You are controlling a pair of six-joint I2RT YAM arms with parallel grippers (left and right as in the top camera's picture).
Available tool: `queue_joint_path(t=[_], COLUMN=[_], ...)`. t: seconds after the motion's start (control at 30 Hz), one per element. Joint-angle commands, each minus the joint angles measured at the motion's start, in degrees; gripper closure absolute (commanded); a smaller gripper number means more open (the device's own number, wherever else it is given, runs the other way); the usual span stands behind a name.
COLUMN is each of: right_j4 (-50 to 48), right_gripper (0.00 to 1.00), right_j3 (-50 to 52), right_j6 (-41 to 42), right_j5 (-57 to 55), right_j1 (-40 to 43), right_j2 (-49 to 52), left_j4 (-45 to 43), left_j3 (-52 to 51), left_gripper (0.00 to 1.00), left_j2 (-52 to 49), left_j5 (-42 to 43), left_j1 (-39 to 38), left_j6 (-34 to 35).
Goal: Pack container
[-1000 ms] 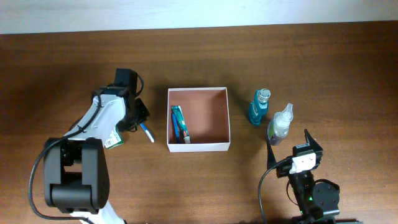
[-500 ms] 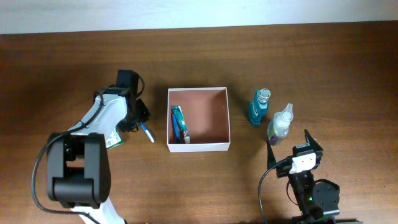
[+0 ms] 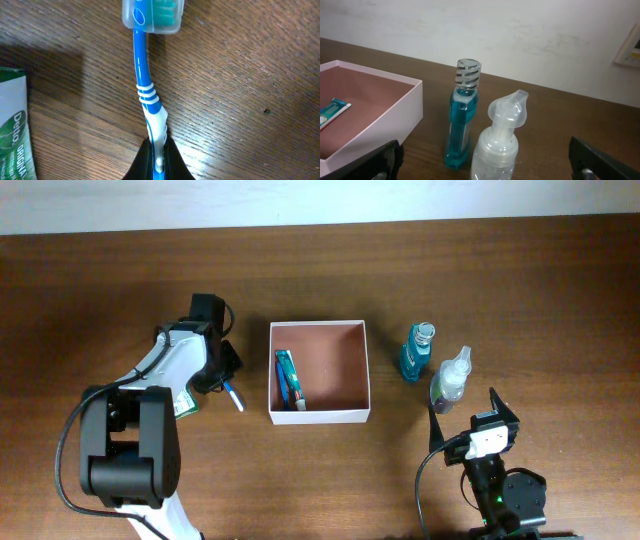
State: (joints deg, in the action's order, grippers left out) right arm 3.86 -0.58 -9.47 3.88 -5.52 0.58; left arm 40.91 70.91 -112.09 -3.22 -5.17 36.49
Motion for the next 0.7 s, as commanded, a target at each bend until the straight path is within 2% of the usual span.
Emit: queue_joint_path(t=[0.0,0.27,0.4,0.67], right_j4=[0.33,0.33,0.33,0.33], right_gripper=[0.02,0.02,0.02,0.01], right_j3=[0.26,0.26,0.26,0.26], right_j6=[-0.15,-0.15,-0.15,-0.15], right_j5=[-0.52,-0.52,-0.52,-0.52], right_j1=[-0.46,-0.46,-0.46,-0.46], right_j2=[-0.37,-0.37,-0.37,-0.37], left_j4=[1.55,11.76,14.05,14.91], left_j3=[0.04,7.93,9.64,9.66], left_gripper=[0.99,1.00,0.99,0.99], left_j2=[-1.84,3.26,7.23,14.56], left_j5=[0.87,0.85,1.09,9.27], left_j1=[-0.02,-0.09,-0.13,-4.55], left_j6=[-0.11,-3.67,-5.09,-9.18])
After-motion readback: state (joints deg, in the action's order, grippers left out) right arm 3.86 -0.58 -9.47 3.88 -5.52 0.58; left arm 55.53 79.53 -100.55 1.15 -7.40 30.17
